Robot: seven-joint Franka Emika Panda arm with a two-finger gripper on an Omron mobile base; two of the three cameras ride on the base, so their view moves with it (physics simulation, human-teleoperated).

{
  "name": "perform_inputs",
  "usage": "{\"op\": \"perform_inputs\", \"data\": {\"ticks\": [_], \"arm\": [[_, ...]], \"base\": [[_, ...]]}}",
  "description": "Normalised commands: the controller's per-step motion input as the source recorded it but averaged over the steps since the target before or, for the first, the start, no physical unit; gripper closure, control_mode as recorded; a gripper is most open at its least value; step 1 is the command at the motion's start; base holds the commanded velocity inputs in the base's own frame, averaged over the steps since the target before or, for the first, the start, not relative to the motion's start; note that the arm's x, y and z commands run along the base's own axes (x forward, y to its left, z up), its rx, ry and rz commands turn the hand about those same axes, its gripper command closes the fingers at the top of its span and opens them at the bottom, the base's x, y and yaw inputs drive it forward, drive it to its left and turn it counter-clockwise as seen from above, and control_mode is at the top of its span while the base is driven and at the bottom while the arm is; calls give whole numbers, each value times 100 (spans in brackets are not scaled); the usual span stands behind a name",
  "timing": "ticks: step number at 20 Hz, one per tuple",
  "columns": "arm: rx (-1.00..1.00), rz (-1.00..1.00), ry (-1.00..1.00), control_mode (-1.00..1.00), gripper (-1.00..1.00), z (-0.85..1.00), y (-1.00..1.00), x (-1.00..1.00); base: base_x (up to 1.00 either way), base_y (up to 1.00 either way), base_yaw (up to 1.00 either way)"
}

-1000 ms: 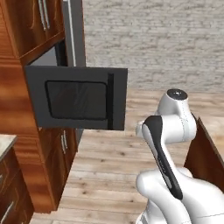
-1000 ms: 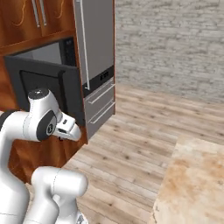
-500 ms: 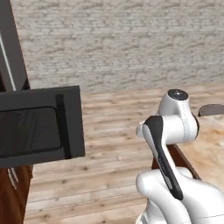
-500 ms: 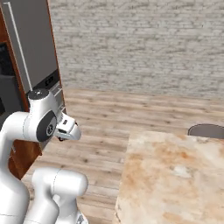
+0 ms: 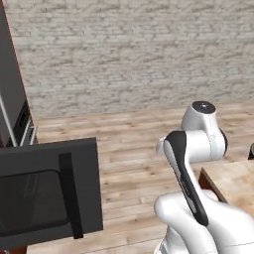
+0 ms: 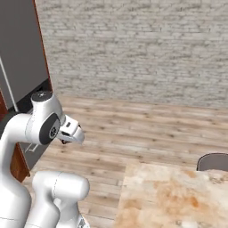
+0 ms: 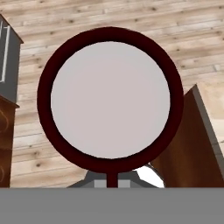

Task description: Pick the mug from the counter and place it inside the microwave. Then close the microwave.

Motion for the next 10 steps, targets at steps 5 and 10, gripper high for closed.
{"op": "perform_inputs", "data": {"ticks": [5, 10], "arm": [[0, 0, 0, 100, 100, 0, 0, 0], [0, 0, 0, 100, 100, 0, 0, 0]], "base": [[100, -51, 11], [100, -64, 13]]}}
